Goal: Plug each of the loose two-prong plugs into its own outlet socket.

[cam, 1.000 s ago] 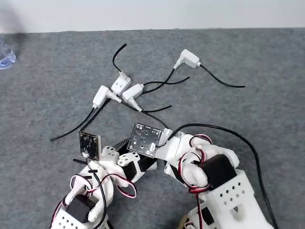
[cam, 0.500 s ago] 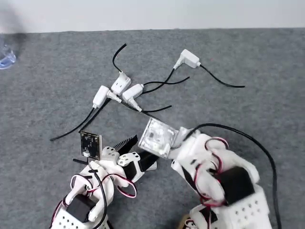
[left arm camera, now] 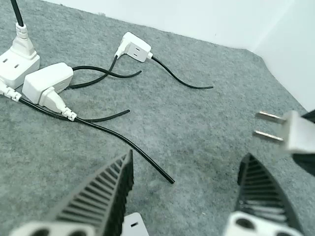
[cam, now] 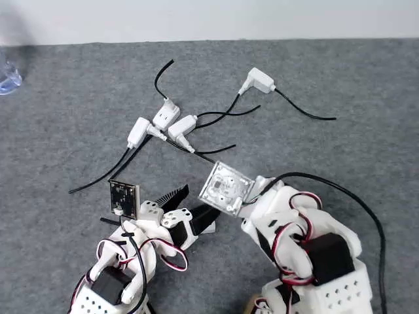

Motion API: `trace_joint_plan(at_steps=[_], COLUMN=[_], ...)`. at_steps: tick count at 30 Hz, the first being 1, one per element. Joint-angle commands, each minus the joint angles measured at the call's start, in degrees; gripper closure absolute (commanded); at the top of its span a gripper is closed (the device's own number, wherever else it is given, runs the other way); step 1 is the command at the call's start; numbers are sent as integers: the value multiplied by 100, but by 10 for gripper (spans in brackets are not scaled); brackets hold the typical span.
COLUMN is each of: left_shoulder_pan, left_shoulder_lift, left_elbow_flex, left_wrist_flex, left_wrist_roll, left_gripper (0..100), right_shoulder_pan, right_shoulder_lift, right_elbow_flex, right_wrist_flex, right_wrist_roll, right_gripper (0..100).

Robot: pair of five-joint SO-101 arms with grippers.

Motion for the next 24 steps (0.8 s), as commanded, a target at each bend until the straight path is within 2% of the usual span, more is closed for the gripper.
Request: trace_joint_plan(at_steps=[1, 7, 15, 24], left_shoulder_pan=[-9, -9, -9, -9], left_shoulder_lift=[-62, -62, -62, -62], left_elbow_flex=[-48, -48, -48, -48], left_wrist_flex=[44, 26, 35, 35], left_wrist_roll=[53, 53, 26, 26], left_gripper=[675, 675, 675, 675], right_shoulder_pan=[259, 22, -681, -699], right_shoulder_lift=[-13, -13, -22, -66], right_elbow_flex=[255, 923, 765, 369], right_wrist_flex=[-295, -514, -462, -365], right_wrist_roll=[193, 141, -316, -422], right_gripper=[988, 988, 988, 988])
